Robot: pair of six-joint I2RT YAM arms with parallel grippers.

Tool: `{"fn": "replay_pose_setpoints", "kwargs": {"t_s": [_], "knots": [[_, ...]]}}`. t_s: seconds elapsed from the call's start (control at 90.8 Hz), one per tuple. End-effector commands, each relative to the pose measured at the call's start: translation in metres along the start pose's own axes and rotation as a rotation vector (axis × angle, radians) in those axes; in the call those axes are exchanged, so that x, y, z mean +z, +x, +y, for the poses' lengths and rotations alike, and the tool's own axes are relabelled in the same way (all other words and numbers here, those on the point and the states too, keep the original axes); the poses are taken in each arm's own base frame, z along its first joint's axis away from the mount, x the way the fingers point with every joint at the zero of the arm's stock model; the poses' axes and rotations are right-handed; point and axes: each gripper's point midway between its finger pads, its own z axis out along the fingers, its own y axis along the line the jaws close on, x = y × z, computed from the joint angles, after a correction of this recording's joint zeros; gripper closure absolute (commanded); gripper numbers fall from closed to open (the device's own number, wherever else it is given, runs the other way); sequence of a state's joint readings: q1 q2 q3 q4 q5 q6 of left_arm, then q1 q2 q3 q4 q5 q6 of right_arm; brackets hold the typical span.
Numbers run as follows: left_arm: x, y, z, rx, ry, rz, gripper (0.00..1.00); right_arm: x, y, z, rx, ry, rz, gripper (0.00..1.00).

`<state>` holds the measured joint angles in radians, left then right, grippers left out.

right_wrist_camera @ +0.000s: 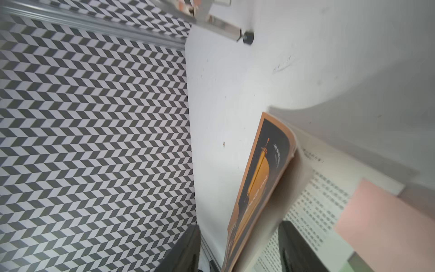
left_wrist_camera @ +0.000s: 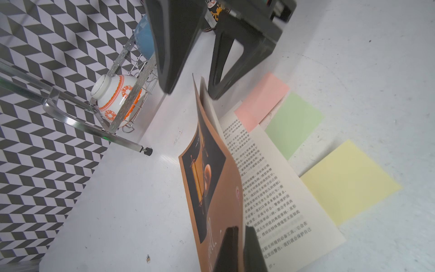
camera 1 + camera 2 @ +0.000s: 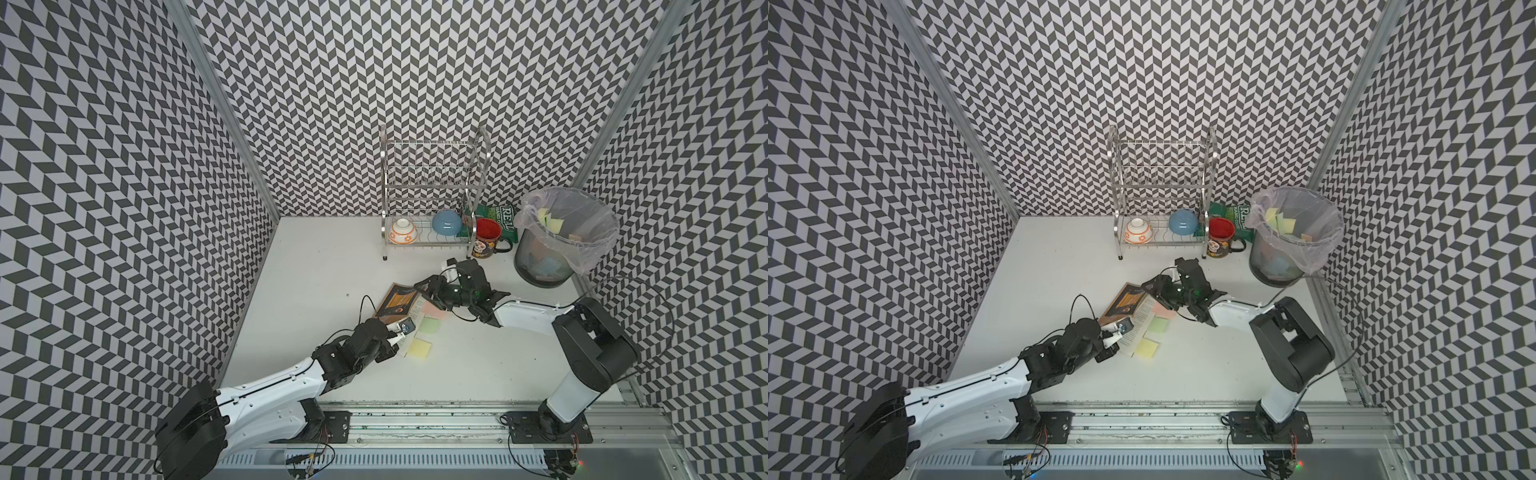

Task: Peel off the used sticky note
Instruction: Open the book at the center of the board, then tear off the note from the book.

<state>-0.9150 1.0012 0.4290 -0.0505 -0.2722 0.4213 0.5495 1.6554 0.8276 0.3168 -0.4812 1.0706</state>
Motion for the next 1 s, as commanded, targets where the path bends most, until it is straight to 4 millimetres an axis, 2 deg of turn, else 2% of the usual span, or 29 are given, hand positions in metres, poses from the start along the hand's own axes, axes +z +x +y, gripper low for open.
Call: {"fn": "replay_pose_setpoints", "kwargs": {"t_s": [0.0,0.198,0.353,0.595,0.793,0.914,0.991], "knots": [[-0.002,-0.009,0.004,-0.051,0.019,-0.017,1.0,-0.027,-0.009,0.0,-0.076,-0.024,-0.027,0.42],[-0.003,-0.005,0.013,-0.081,-0.007,-0.023,1.0,-0.046,0.001,-0.037,-0.075,0.026,-0.022,0.42],[-0.004,-0.003,0.009,-0.08,0.015,-0.026,1.0,-0.045,0.015,-0.063,-0.045,0.054,-0.007,0.43],[-0.001,-0.001,-0.002,-0.072,0.074,-0.018,1.0,-0.036,0.026,-0.091,0.001,0.088,0.009,0.45],[-0.001,0.0,-0.006,-0.069,0.092,-0.016,1.0,-0.02,0.029,-0.093,0.002,0.08,0.033,0.48],[-0.001,0.001,-0.008,-0.067,0.1,-0.015,1.0,-0.01,0.026,-0.085,0.0,0.049,0.045,0.59],[0.0,0.001,-0.008,-0.067,0.1,-0.012,1.0,-0.006,0.021,-0.082,-0.013,0.045,0.038,0.7]]}}
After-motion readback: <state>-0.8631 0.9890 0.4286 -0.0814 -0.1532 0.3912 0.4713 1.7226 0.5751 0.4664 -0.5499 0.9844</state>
